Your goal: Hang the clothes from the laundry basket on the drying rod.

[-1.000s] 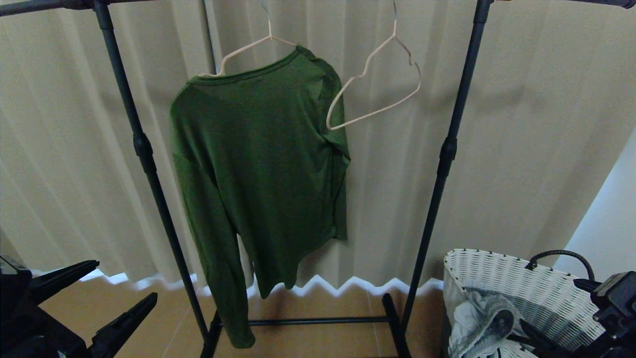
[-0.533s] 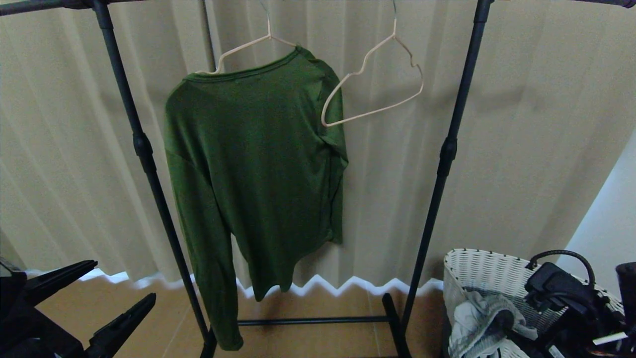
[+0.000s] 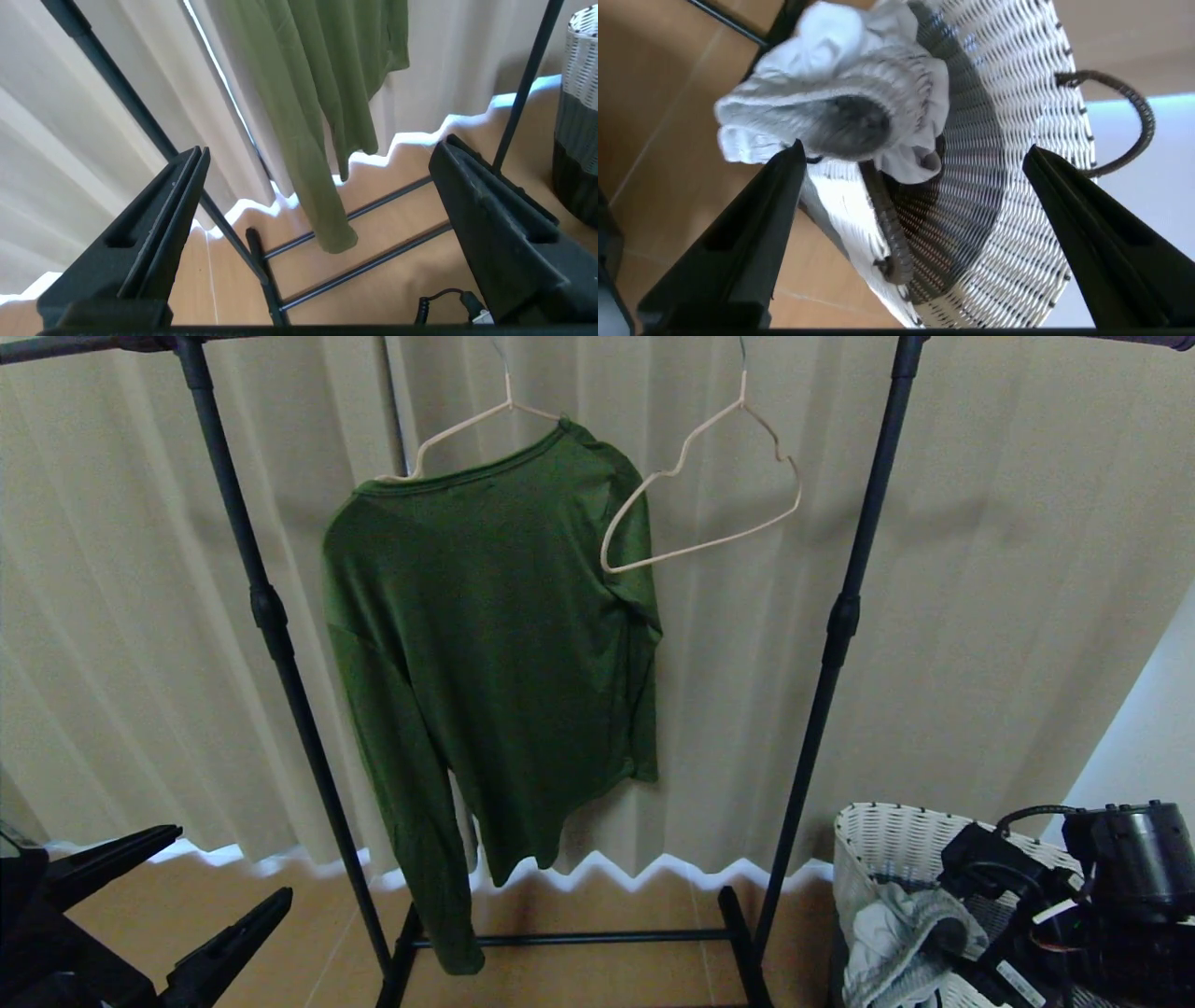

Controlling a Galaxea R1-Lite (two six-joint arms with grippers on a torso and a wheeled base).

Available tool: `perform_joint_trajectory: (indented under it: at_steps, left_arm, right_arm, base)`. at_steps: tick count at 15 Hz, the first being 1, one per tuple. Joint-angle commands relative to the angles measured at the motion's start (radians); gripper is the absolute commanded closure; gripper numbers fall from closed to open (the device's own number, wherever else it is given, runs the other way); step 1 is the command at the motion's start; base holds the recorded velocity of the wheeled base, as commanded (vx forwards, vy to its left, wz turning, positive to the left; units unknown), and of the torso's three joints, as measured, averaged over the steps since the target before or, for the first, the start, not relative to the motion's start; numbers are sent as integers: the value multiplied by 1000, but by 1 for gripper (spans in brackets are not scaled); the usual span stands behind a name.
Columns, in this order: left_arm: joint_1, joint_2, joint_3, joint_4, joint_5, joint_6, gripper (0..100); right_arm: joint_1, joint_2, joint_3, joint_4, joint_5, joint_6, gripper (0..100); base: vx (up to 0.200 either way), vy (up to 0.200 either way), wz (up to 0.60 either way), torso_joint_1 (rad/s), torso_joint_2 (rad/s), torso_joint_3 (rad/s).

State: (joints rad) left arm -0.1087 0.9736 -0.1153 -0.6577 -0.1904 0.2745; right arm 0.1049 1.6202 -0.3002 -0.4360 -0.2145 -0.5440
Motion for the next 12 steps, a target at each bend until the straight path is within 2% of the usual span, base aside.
perform_joint_trajectory:
  at_steps: [1,4,10,11,12]
  left_arm:
    - [0,0,0,0,0,0,0]
    - [0,-1,0,0,0,2,0]
    - [0,-1,0,0,0,2,0]
    - [0,-1,0,0,0,2,0]
    - [0,-1,2,0,0,2,0]
  right_arm:
    - [-25,86,-45,-1,-5,-4,0]
    - [-56,139,-94,-3,-6,-51,0]
    - [-62,214,-158,-3,-9,-59,0]
    - [-60,214,-162,-3,-8,-59,100]
    - [-62,214,-162,-3,-8,-59,100]
  base:
    - [0,0,0,0,0,0]
    - [0,0,0,0,0,0]
    - [0,0,0,0,0,0]
    - [0,0,0,0,0,0]
    - [0,0,0,0,0,0]
